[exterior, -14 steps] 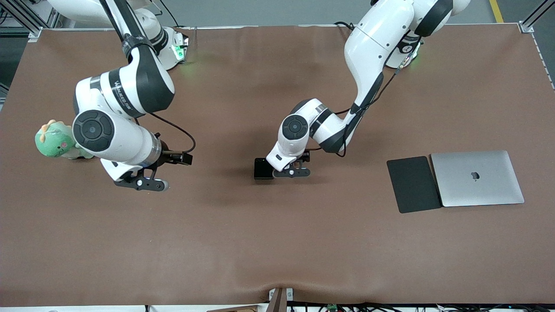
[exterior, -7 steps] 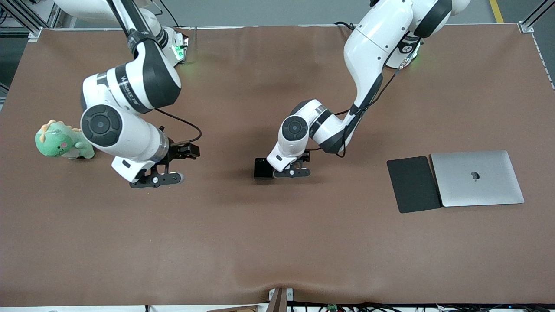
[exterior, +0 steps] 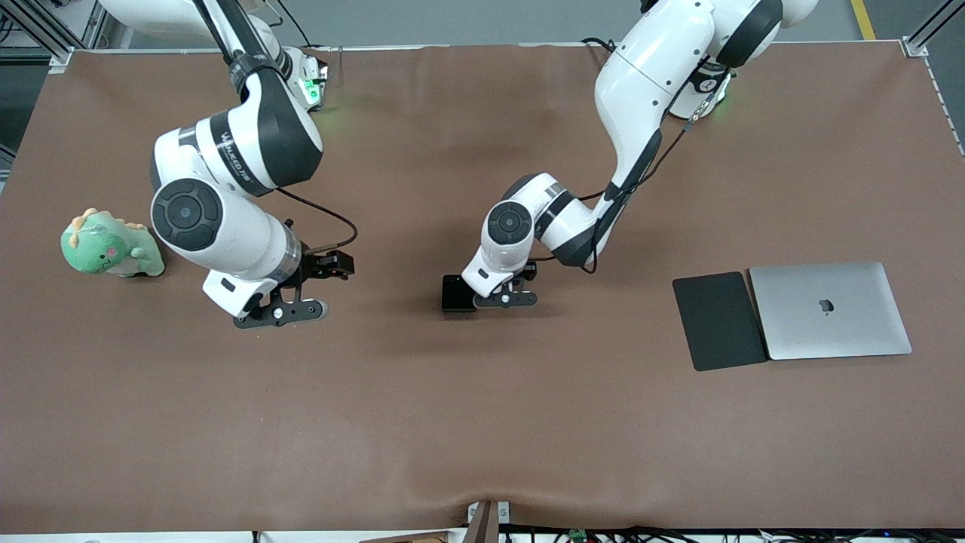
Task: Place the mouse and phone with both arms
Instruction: 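Grasp the white mouse with the left gripper while the right gripper reaches the phone, then carry the mouse to the mousepad while the right gripper grasps the phone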
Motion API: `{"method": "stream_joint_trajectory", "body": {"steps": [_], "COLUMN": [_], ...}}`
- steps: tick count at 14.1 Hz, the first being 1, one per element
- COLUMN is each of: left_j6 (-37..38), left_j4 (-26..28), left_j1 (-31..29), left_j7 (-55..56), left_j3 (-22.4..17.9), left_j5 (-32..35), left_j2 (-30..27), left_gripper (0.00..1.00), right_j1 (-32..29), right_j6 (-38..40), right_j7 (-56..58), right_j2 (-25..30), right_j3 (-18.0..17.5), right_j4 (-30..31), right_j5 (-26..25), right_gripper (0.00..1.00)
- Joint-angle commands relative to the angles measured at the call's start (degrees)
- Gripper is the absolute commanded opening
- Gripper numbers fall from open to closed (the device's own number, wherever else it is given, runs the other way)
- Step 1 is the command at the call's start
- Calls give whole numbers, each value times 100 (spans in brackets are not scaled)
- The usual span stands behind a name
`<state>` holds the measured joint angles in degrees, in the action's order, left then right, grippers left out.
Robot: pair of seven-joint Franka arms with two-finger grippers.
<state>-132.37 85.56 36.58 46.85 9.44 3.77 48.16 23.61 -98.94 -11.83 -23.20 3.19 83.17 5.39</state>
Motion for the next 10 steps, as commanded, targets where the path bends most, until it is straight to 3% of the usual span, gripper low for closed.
{"method": "stream_joint_trajectory", "body": {"steps": [1,3,8,10], "left_j6": [-61,-61,-17,27], "left_j4": [-145,-145,-136,-92], "left_j1": [69,69,-185,-396], "left_j7": [167,158,114,-87], "left_j3": [-57,-57,-48,-48], "left_j5": [168,176,414,414], "left_j2": [80,53,-245,-526], "left_gripper": [57,44,40,41], "right_j1": [-5,21,257,425], "right_j6": [-64,-73,-301,-904], "right_j7": [67,67,67,67], "right_j2": [105,105,61,35], "right_j3": [-64,-73,-73,-73], "right_j4": [111,111,129,382], "right_j5": [41,41,50,50], "right_gripper": [100,100,100,100]}}
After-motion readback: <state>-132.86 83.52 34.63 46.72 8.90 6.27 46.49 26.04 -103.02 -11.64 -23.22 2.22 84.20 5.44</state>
